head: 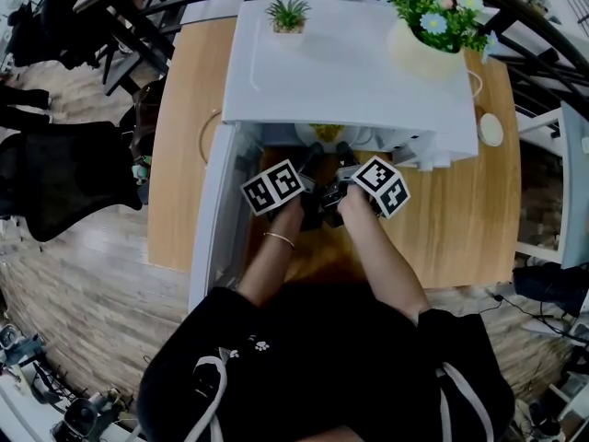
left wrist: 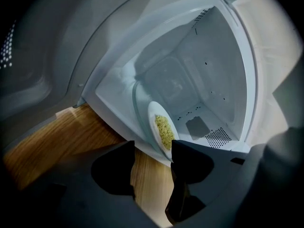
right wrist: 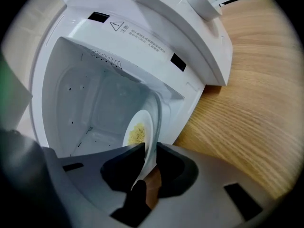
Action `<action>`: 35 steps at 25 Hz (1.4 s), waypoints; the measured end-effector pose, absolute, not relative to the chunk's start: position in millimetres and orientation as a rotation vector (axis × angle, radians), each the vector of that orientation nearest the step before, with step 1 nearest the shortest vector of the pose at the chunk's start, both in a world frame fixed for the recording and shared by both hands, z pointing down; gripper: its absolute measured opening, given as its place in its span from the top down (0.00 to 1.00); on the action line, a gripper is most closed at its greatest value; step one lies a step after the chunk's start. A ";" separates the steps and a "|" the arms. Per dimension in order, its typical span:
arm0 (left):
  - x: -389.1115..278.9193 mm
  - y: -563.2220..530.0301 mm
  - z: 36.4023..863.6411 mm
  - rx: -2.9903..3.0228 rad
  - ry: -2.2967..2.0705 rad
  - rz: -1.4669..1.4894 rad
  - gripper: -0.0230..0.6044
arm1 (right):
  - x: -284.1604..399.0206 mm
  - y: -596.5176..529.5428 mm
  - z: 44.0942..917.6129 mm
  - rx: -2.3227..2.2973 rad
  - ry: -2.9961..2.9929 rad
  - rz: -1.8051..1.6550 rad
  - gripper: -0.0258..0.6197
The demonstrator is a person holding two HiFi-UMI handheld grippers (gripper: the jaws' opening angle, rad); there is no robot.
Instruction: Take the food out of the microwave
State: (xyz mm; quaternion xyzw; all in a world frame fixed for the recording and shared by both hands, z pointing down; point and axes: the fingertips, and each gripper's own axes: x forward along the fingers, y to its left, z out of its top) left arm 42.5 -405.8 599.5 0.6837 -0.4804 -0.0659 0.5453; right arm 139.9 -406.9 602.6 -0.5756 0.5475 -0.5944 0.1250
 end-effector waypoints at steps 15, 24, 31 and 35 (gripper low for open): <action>60.4 -397.1 593.2 1.648 -1.083 -0.156 0.61 | 144.1 -387.9 589.8 -1.518 1.573 -1.732 0.92; 66.2 -388.2 590.1 1.612 -1.116 -0.217 0.84 | 156.6 -368.0 588.3 -1.458 1.567 -1.749 0.92; 71.3 -376.9 582.1 1.617 -1.107 -0.281 0.86 | 162.0 -358.3 585.8 -1.414 1.576 -1.754 0.92; 73.1 -371.9 568.7 1.656 -1.123 -0.308 0.87 | 163.9 -353.4 576.4 -1.372 1.608 -1.731 0.91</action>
